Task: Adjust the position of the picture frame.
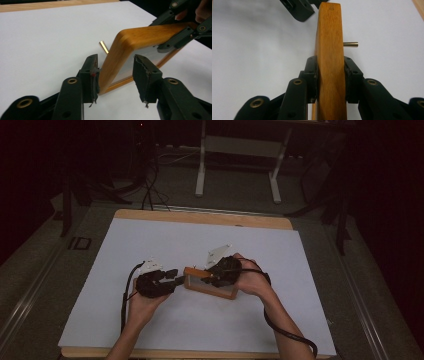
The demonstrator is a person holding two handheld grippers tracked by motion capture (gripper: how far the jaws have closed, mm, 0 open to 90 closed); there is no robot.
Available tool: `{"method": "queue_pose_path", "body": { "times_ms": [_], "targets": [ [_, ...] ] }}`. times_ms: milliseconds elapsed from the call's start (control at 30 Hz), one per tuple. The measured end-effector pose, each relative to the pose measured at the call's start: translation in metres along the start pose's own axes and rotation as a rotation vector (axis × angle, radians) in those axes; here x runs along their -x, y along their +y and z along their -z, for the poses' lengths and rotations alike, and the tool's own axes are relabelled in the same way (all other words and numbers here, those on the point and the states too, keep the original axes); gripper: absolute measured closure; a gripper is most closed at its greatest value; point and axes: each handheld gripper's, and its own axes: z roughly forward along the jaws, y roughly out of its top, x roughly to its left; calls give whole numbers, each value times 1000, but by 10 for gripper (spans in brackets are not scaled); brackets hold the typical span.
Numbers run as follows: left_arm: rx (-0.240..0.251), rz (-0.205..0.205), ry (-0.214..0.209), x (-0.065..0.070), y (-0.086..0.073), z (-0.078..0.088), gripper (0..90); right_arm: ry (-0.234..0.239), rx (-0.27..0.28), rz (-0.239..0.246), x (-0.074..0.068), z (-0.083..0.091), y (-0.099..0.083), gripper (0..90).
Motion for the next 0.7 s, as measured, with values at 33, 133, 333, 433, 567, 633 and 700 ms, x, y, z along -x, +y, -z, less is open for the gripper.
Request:
{"method": "queue_pose_path", "body": {
  "times_ms": [33,133,333,433,567,633,700],
  "targets": [
    [5,10,0,-2,0,2,547,-2,12,-14,1,1,-2,691],
    [12,35,-6,-8,-2,4,532,-5,72,-56,5,5,-7,692],
    [-26,66,-54,-12,-10,-5,491,-16,201,-140,12,15,-15,692],
    [-35,86,-86,-13,-13,-10,468,-29,228,-157,12,18,-15,692],
    [-46,108,-105,-16,-18,-20,445,-9,328,-194,14,27,-16,693],
    [-29,125,-131,-18,-19,-23,438,12,360,-196,14,31,-14,693],
    [2,138,-182,-19,-19,-26,437,27,387,-194,11,33,-12,694]
  ]
}}
